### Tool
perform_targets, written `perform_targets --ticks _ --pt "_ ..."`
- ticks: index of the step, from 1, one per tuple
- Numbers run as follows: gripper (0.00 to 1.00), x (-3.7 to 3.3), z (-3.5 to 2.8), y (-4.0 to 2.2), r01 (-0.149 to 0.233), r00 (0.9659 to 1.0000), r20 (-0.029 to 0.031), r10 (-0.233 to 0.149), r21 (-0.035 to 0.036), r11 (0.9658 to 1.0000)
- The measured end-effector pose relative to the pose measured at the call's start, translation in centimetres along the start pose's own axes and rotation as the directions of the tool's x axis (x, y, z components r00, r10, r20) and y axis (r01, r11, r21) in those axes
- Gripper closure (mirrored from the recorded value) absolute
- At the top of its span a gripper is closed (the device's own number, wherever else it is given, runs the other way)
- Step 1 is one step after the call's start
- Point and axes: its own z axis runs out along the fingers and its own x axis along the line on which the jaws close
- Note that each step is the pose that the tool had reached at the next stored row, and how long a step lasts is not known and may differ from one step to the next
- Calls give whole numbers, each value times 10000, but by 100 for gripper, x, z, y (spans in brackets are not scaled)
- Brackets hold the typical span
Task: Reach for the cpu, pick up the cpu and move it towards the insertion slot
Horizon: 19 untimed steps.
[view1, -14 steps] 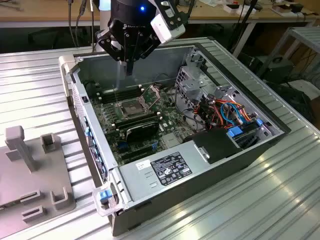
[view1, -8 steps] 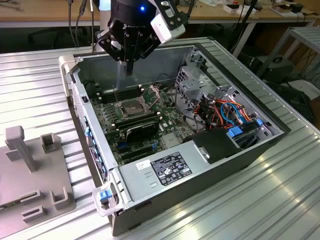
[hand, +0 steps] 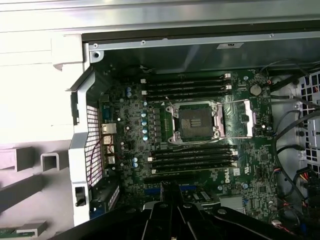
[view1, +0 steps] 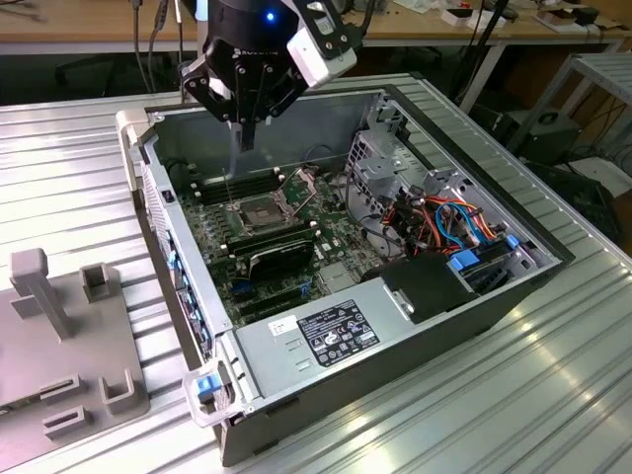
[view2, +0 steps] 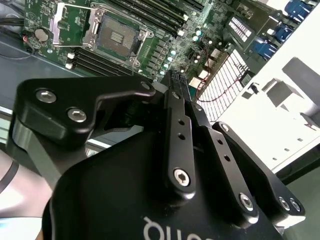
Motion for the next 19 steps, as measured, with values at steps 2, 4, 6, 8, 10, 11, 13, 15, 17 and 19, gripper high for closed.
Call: perform_targets --ticks 2,4,6,8,10,11,13,15,17,19 --pt "89 22 1 -2 0 10000 -5 0 1 10000" --pt "89 43 1 -4 0 10000 -12 0 1 10000" --pt "89 60 3 -5 0 10000 -20 0 1 10000" --pt "89 75 3 -6 -1 10000 -30 1 3 10000" --pt "89 96 5 -7 -3 10000 -47 3 4 10000" --pt "89 106 5 -8 -2 10000 -58 2 6 10000" --pt "89 131 8 -10 -4 10000 -76 4 6 10000" --pt "89 145 9 -11 -4 10000 -87 4 7 10000" --pt "89 158 10 -13 -5 10000 -98 5 8 10000" --pt "89 174 10 -14 -4 9999 -109 4 9 10000"
